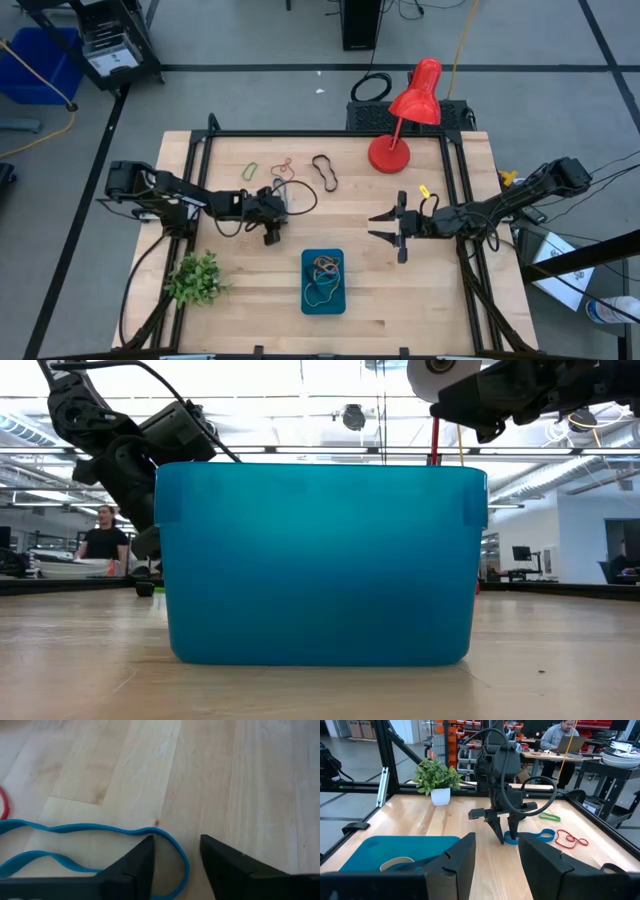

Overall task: Pick and place rubber bands into bin
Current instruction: Put the blue rubber band into the blue bin

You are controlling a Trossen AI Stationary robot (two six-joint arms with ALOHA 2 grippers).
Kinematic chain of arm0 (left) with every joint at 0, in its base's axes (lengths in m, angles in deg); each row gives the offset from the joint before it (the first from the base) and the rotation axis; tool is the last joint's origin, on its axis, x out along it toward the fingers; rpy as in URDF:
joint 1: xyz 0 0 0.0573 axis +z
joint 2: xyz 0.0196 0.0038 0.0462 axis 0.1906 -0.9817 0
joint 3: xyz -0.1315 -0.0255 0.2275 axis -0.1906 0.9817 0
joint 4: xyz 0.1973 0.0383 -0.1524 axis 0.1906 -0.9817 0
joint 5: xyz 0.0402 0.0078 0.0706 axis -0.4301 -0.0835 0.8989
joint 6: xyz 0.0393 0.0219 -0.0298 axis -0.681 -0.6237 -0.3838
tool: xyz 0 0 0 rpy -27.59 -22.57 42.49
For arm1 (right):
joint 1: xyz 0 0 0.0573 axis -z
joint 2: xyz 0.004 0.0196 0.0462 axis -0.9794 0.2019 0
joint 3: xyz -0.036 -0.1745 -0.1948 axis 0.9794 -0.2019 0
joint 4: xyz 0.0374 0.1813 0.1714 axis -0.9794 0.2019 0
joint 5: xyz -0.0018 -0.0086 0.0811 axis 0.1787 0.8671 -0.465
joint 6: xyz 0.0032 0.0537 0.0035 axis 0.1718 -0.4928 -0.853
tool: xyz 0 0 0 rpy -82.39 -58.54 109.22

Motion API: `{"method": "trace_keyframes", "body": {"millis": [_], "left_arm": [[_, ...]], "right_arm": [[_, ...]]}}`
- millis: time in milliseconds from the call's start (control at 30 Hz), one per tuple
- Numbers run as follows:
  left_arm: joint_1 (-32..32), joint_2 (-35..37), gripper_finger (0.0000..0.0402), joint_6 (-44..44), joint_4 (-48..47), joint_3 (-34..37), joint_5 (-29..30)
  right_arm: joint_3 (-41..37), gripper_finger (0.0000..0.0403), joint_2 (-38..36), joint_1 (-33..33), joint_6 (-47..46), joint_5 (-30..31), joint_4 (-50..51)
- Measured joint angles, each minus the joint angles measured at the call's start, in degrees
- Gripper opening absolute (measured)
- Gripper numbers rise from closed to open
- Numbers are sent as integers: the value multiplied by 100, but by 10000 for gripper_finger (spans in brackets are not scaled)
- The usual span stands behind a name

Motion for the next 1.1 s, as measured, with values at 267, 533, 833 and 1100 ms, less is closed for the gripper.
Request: {"method": "trace_keyframes", "body": {"millis": [267, 533, 833, 1100], "left_arm": [[0, -11, 36, -384, 63, 6, 61], [0, -16, 11, -483, 196, 19, 117], [-20, 501, 5, -556, 1047, -7, -656], [-235, 2035, 5, -607, 1558, -175, -1024]], "right_arm": [[0, 145, 0, 0, 0, 0, 75], [0, 146, 0, 0, 0, 0, 75], [0, 146, 2, -1, 0, 0, 75], [0, 146, 2, 0, 0, 0, 83]]}}
